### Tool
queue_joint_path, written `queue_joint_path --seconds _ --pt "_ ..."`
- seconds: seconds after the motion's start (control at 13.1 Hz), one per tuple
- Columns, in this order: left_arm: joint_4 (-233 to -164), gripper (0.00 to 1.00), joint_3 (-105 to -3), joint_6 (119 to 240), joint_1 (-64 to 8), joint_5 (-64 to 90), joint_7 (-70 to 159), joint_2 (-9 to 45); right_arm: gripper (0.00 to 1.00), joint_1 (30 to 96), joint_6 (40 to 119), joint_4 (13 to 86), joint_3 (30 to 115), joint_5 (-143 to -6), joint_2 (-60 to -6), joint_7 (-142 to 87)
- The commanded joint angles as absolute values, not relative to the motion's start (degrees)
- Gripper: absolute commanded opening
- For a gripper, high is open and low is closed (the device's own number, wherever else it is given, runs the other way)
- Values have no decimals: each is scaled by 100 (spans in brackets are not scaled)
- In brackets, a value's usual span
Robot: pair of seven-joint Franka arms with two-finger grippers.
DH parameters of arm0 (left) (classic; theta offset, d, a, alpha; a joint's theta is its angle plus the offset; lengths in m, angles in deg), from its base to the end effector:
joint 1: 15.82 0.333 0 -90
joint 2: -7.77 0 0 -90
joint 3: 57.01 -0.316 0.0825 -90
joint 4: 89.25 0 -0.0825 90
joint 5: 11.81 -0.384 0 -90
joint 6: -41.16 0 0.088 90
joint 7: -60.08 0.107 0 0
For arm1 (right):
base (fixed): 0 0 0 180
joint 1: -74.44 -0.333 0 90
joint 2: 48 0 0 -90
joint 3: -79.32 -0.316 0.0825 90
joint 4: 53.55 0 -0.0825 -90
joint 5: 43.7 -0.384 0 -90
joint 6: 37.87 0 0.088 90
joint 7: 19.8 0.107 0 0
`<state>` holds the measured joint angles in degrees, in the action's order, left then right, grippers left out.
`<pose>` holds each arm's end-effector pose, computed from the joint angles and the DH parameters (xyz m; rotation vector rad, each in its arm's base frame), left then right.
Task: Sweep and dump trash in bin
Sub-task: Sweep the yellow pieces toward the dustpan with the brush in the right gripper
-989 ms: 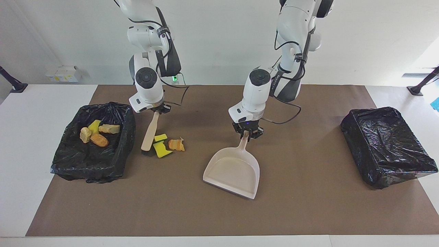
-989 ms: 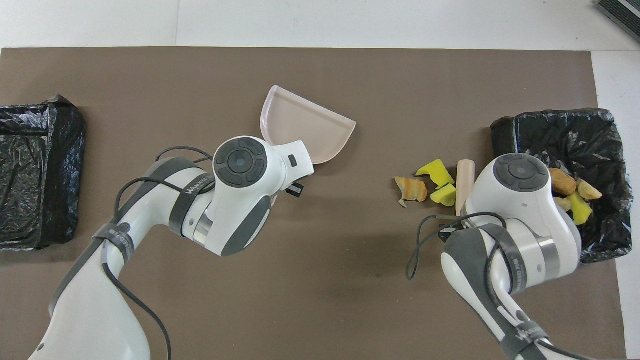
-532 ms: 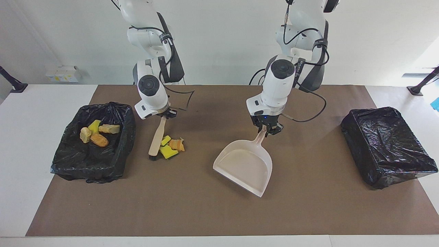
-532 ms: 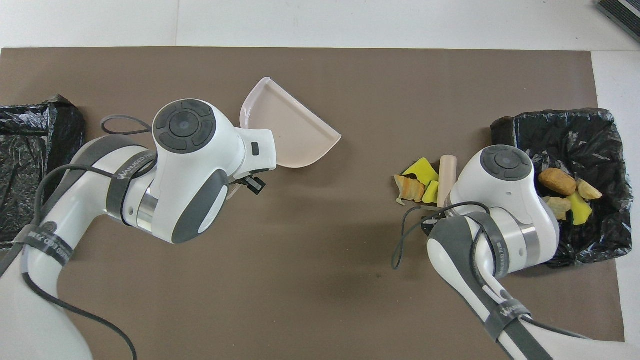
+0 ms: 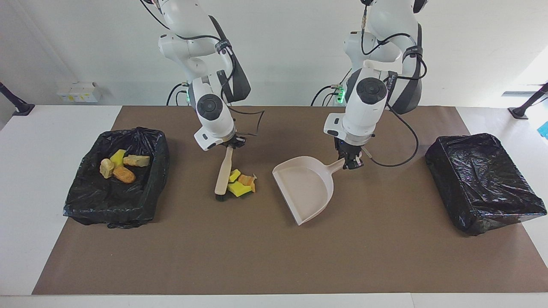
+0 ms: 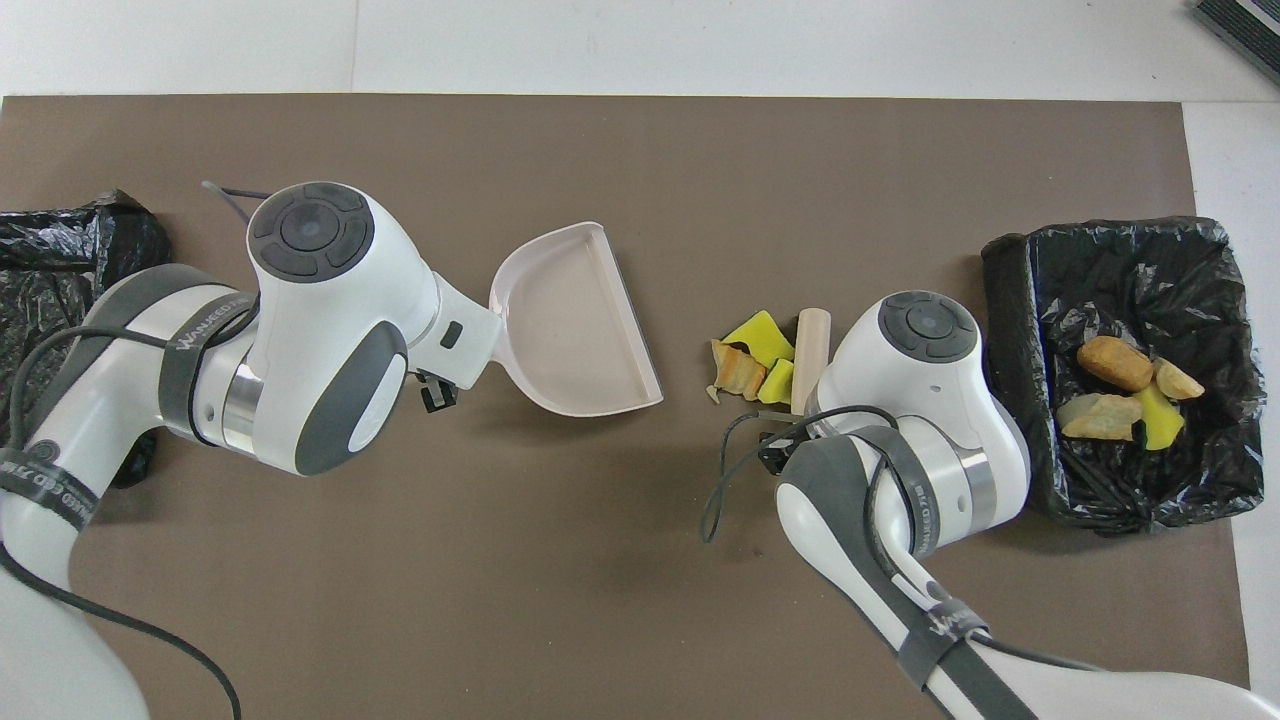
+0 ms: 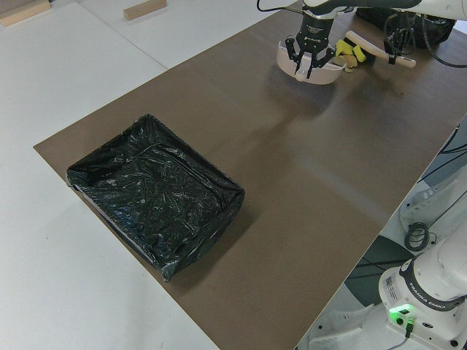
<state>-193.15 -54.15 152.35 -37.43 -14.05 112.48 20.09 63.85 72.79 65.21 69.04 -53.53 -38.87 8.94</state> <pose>0.5544 -0.2477 0.4143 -2.4410 1.9673 0.1426 0.4992 0.2016 0.3354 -3.0399 0.3361 0.5344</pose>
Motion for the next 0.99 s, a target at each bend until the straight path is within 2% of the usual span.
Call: queue_joint_path --seconds 0.0,0.38,0.53,0.68,0.91 --pt "-19683 0 -5358 15296 -3788 -1734 11597 1867 0 6294 7330 6265 6869 -5871 -3632 1184" --pt "-19902 0 -5367 15532 -3990 -1761 11562 1885 0 6134 7463 6002 6860 -6407 -3465 1509" --pt "-19964 0 -5367 15708 -4008 -1761 11562 1937 0 5837 7515 5756 6860 -6532 -3220 1535" --pt "-20034 0 -5358 15963 -4008 -1761 11571 1946 0 5643 7883 5711 6851 -6611 -3061 1553" --pt "-20148 0 -5358 16366 -4096 -1761 11588 2042 0 5248 7937 5544 6851 -6856 -3034 1518"
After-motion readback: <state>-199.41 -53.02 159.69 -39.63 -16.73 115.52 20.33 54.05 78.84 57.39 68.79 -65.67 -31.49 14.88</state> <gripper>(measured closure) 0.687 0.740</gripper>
